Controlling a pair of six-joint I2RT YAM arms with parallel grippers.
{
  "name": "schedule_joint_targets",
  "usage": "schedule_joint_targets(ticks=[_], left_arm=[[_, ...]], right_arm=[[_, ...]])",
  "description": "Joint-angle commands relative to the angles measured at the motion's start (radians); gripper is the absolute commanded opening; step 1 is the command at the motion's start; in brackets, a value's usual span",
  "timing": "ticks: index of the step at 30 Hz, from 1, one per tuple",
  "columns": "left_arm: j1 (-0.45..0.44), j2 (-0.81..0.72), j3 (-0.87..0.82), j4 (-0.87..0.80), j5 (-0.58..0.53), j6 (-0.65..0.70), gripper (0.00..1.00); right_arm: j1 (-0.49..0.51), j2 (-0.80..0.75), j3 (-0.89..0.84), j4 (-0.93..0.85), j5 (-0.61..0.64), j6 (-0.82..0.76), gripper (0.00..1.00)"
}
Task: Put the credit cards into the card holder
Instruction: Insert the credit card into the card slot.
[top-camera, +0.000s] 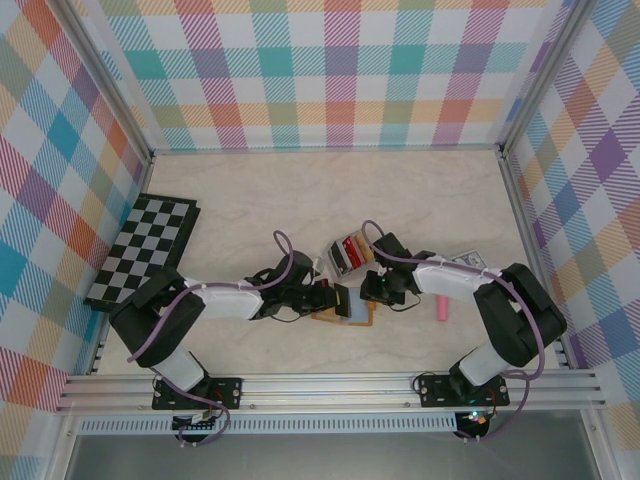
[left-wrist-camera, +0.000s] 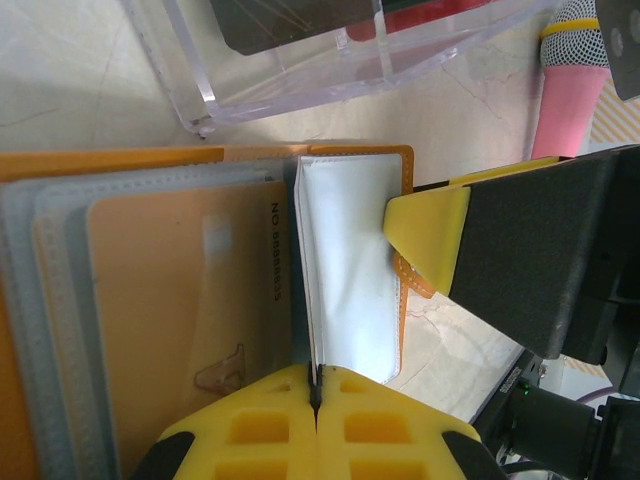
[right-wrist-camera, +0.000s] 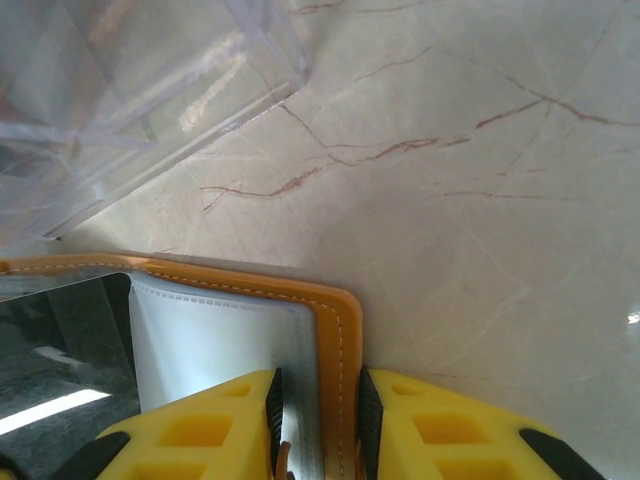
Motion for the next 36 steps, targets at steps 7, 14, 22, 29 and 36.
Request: schedule_joint_targets(ticks=[7,14,22,29,36], left_arm=[[-0.021,0.065,0.010,-0.028,0.037,0.089,0.06],[-0.016,0.050,0.022,-0.122,0.056,0.147,0.01],[-0.002,0.048,0.067,-0.307,0.032,0.144,0.00],[0.013,0.059,0.080,-0.306,0.075,0.130,0.00],[0.018,0.041,0.110,-0.422,0.075,0.186,0.00]], right_arm=[[0.008,0.047,-0.059,0.007,-0.079,0.012,0.26],[-0.004,0.041,-0.051,-0.014,-0.071,-0.004,0.26],[-0.008,0.040,-0.041,-0.028,-0.068,-0.014,0.26],[-0.008,0.048,-0.031,-0.031,-0.068,-0.016,0.26],[-0.008,0.055,-0.026,-0.029,-0.077,-0.019,0.26]])
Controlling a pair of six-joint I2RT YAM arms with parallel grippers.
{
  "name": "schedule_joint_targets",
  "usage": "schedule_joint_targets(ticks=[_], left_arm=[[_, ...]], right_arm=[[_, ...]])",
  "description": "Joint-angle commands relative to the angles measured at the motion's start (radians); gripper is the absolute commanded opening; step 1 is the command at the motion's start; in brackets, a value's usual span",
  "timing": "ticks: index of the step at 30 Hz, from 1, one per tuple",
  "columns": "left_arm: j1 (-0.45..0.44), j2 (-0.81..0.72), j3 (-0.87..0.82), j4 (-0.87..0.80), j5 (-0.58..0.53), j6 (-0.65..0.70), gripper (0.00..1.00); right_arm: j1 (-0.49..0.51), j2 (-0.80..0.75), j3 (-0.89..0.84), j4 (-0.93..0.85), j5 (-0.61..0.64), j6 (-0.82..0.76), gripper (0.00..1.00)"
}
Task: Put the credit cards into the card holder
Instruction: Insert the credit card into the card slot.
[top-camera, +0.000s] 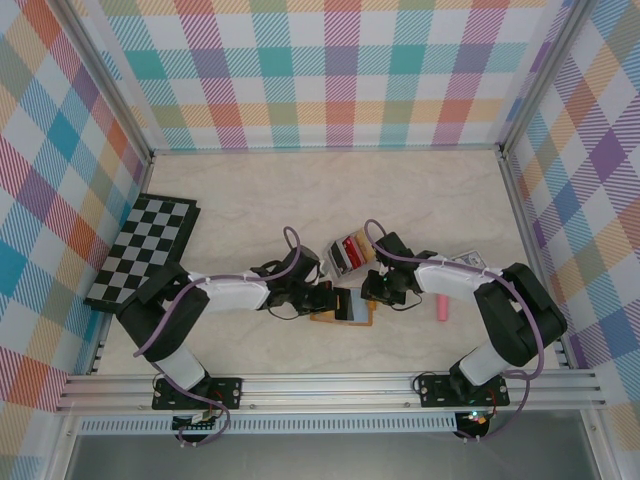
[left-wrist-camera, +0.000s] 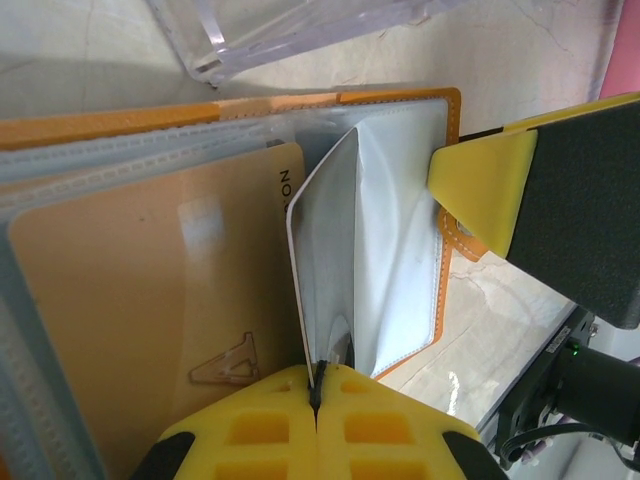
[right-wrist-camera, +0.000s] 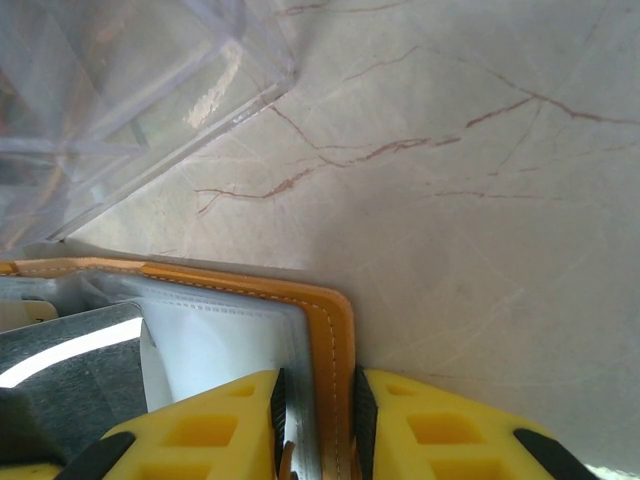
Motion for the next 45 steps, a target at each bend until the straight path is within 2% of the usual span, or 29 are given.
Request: schedule_joint_targets(ticks=[1,10,23,27,36,40,45], left_arm=[[0.009,-0.011,-0.011,-0.182,0.014,0.052,0.00],[0.014,0.036,0.008,-0.089,0.076,0.050,0.00],[0.062,0.014,0.052,-0.310,0.057,0.160,0.00],[0.059,0.051,0.063,-0.198,0.123,0.102,0.00],[0.047,0.080,0.050,-0.098,0.122,0.045,0.00],[0.046,0.063,-0.010,0.082,0.121,-0.090,0.00],[0.043,0.078,-0.028,0.152,0.097,-0.157,0.00]], right_arm=[[0.011,0.053,-0.020,-0.038,-0.049,-0.019,0.26],[0.011,0.058,-0.026,-0.023,-0.052,-0.016,0.25],[0.011,0.052,-0.011,-0.038,-0.052,-0.025,0.25],[0.011,0.063,-0.010,-0.028,-0.062,-0.025,0.25],[0.011,0.060,-0.015,-0.031,-0.053,-0.022,0.25],[0.011,0.061,-0.014,-0.032,-0.055,-0.018,0.25],[0.011,0.057,-0.014,-0.036,-0.053,-0.022,0.25]])
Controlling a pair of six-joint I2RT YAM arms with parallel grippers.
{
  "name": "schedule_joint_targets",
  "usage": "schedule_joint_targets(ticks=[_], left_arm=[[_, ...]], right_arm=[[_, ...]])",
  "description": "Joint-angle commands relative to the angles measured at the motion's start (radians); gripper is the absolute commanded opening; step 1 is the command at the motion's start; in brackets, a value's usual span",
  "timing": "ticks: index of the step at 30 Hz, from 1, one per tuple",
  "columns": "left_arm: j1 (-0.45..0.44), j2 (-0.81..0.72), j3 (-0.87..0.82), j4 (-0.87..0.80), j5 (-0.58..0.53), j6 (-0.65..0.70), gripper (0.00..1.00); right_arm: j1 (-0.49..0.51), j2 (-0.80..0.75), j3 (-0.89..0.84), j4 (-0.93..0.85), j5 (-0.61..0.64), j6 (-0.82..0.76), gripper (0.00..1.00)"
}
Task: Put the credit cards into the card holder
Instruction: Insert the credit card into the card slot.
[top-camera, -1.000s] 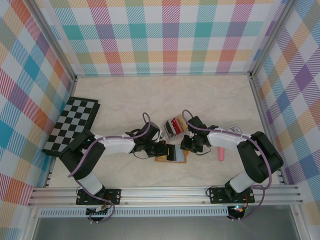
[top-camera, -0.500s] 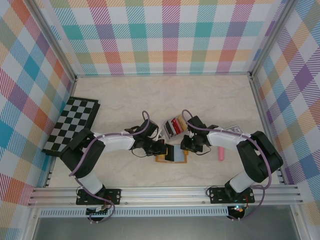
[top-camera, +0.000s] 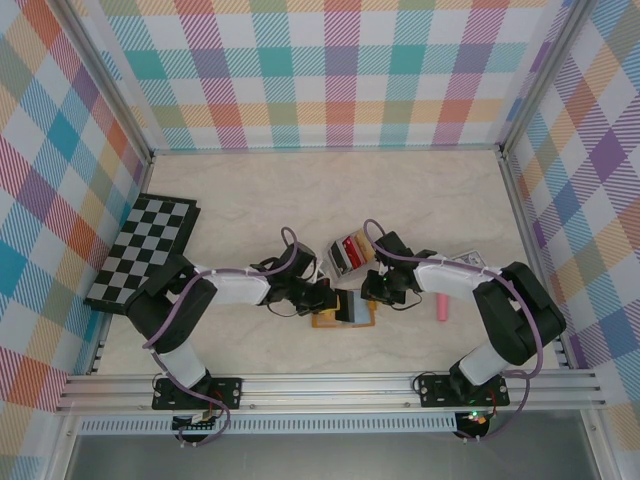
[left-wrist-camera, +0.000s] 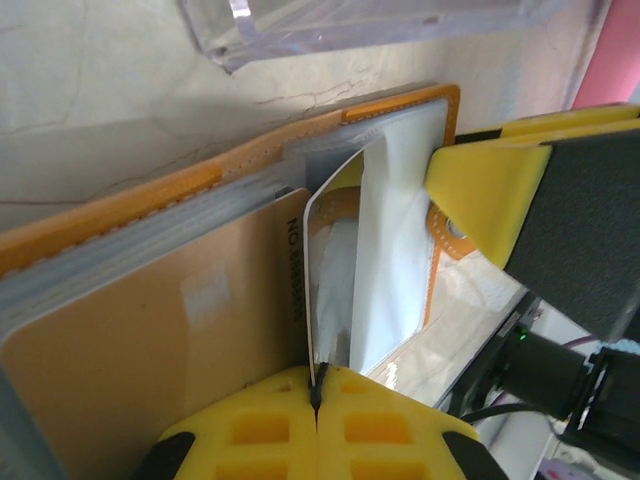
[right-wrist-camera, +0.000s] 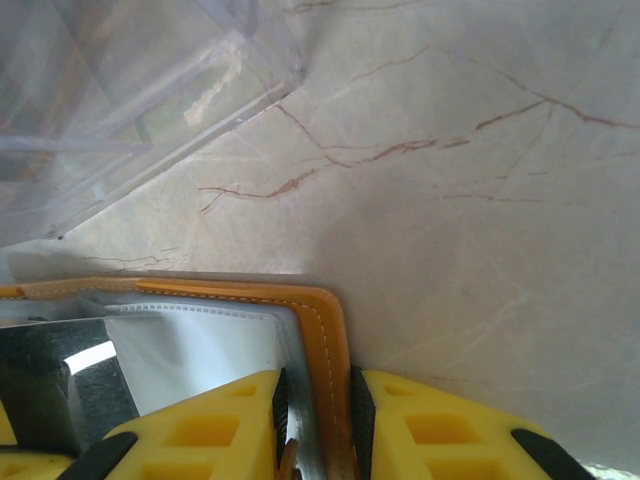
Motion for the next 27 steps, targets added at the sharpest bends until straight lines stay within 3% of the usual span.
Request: schedule_joint_targets(ticks=[1,6,12,16,19,27], left_arm=[[-0.008,0.022,-0.025,0.073,-0.048,-0.074,0.00],[-0.033,0.025,0.004,0.023,-0.055,-0.043,0.01],[-0.108,0.052,0.124,-0.166,-0.132,0.066,0.13],[-0.122,0.038,0.158,-0.258,-0.209,0.105,0.25],[-0.124,0.016,0.151,-0.285,-0.235,0.114,0.27],[-0.126,0.037,0.162,-0.260,-0.204,0.125,0.09]], right_arm=[[0.013,0.049,-0.022,-0.027,-0.047,-0.004,0.25],[0.013,0.050,-0.022,-0.028,-0.053,-0.002,0.26],[0.014,0.015,-0.028,-0.041,-0.035,0.006,0.28],[0.013,-0.006,-0.026,-0.062,-0.004,0.004,0.31],[0.013,-0.014,-0.027,-0.075,0.009,0.008,0.32],[0.013,-0.010,-0.029,-0.087,0.007,0.000,0.32]])
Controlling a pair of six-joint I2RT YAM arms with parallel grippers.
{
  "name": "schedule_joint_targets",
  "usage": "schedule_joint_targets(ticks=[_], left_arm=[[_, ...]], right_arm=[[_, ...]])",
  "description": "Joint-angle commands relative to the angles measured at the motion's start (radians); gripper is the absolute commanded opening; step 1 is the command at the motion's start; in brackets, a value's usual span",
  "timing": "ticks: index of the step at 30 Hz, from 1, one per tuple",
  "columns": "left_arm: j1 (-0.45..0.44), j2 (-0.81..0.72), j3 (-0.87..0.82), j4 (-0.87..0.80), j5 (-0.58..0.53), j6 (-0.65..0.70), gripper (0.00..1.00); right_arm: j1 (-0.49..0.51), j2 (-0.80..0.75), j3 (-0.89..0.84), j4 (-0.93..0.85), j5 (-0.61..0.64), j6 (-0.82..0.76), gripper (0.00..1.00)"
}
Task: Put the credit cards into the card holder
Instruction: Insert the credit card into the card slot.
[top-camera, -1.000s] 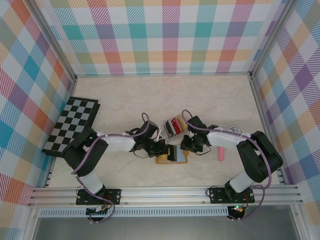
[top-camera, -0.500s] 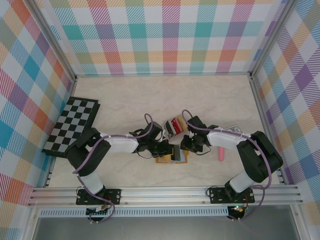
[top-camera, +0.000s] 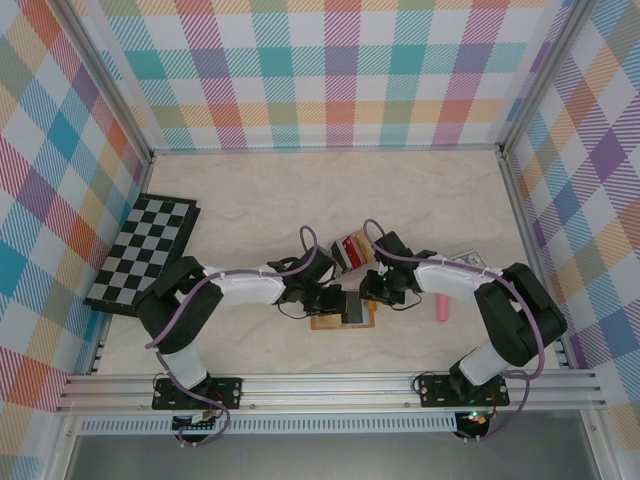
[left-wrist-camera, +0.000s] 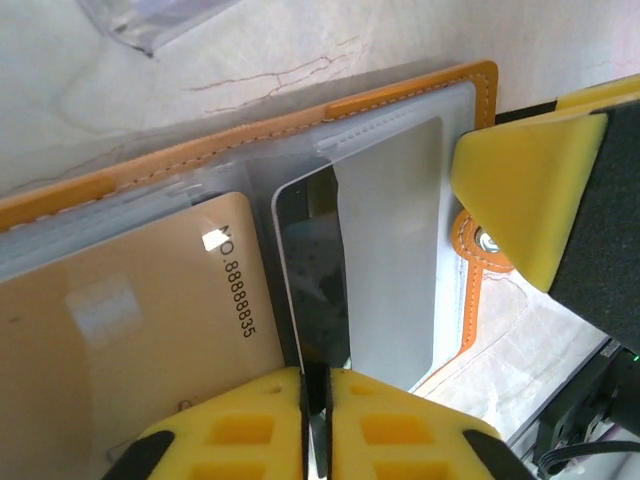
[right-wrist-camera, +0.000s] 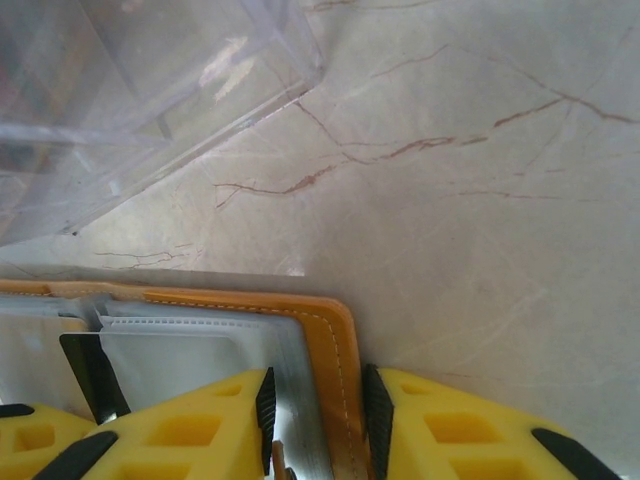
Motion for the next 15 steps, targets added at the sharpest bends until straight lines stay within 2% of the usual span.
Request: schedule_joint_targets(ticks=[1,11,15], left_arm=[[-0.014,0.015,0.025,-0.028,-0.001,0.019,0.07],[-0.043,0.084,0.096,-0.029,0.040,0.021,0.08],[-0.042,0.067,0.087,-0.041,0.015,0.022,0.15]], right_arm=[[0.011,0.002,-0.029,-0.084,0.002,-0.001,0.32],[0.010,0.007,-0.045,-0.060,-0.017,0.013,0.32],[0.011,-0.004,-0.040,-0.081,0.011,0.012,0.32]])
